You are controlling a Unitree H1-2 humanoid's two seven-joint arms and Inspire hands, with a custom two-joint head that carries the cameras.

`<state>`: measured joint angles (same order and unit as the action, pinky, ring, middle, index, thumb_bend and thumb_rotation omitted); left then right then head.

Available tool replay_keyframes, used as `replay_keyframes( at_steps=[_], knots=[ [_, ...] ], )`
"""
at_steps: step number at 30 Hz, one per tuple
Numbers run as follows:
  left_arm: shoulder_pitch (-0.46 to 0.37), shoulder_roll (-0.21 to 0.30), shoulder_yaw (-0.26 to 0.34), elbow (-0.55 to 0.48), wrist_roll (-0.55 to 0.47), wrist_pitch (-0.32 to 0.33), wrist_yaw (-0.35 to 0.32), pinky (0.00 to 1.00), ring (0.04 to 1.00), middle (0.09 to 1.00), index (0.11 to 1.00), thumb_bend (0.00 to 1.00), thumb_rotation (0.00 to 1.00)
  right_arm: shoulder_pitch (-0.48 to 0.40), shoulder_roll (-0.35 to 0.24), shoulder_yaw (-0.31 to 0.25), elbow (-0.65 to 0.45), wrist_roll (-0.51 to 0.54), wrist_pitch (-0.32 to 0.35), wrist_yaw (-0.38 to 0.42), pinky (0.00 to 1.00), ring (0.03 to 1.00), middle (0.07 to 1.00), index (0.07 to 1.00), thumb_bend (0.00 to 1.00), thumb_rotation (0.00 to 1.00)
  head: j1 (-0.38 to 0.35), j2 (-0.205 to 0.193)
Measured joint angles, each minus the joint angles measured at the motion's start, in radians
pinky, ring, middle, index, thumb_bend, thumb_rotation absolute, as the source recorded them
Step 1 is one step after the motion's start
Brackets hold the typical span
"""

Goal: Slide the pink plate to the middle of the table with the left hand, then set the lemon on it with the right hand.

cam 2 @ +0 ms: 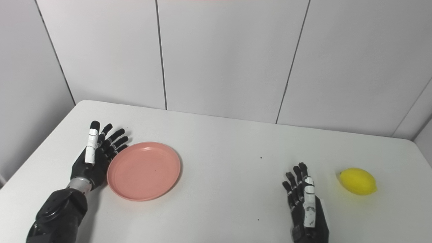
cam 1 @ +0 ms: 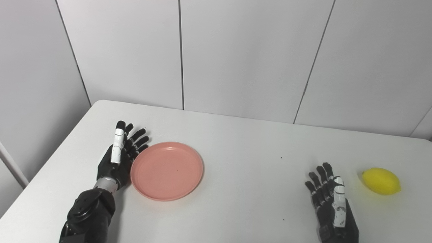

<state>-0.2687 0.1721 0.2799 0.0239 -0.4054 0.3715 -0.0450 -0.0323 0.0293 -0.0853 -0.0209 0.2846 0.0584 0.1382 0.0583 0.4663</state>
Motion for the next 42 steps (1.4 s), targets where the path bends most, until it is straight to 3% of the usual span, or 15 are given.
replay_keyframes(
  at_steps=[21,42],
  knots=[
    [0.007,-0.124,-0.009,-0.030,0.001,0.008,0.072,0.88,0.879,0.904,0.976,0.81,0.89,0.000,0.000,0.002,0.000,-0.001,0.000,0.002,0.97,0.969,1.000,1.000,0.69,0.95,0.002,0.003],
    [0.007,-0.179,-0.046,-0.003,0.023,-0.053,0.074,0.87,0.879,0.912,0.967,0.80,0.91,-0.002,0.017,0.007,0.000,-0.001,0.000,-0.003,0.97,0.959,1.000,1.000,0.68,0.92,-0.025,0.008]
  ],
)
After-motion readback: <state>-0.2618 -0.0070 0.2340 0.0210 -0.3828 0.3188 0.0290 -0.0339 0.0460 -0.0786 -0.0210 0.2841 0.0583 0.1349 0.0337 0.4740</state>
